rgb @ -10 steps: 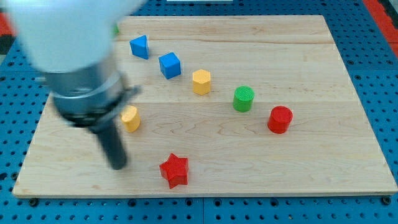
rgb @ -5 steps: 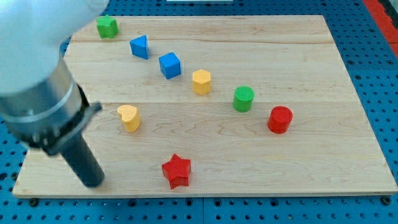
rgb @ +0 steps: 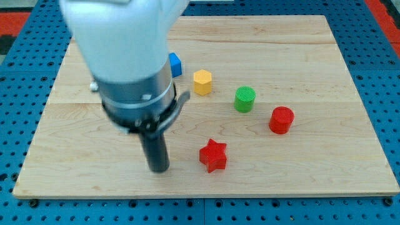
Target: Place the red star close to the red circle
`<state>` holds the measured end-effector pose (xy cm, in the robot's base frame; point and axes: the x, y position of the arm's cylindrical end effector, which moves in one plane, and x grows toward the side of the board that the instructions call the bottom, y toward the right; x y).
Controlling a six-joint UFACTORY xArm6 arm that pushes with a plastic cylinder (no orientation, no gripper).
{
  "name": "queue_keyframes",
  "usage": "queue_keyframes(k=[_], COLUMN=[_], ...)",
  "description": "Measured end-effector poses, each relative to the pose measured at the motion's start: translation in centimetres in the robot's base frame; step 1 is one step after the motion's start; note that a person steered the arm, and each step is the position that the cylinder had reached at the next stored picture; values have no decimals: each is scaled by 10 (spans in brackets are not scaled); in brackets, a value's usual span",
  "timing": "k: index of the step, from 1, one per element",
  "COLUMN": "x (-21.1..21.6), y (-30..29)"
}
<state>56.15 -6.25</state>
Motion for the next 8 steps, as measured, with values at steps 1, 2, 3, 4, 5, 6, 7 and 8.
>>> queue_keyframes(k=[1,2,3,4,5,6,7,8], x=[-8,1,14,35,6,-2,9,17], y=[50,113,139,146,179,206,210,226])
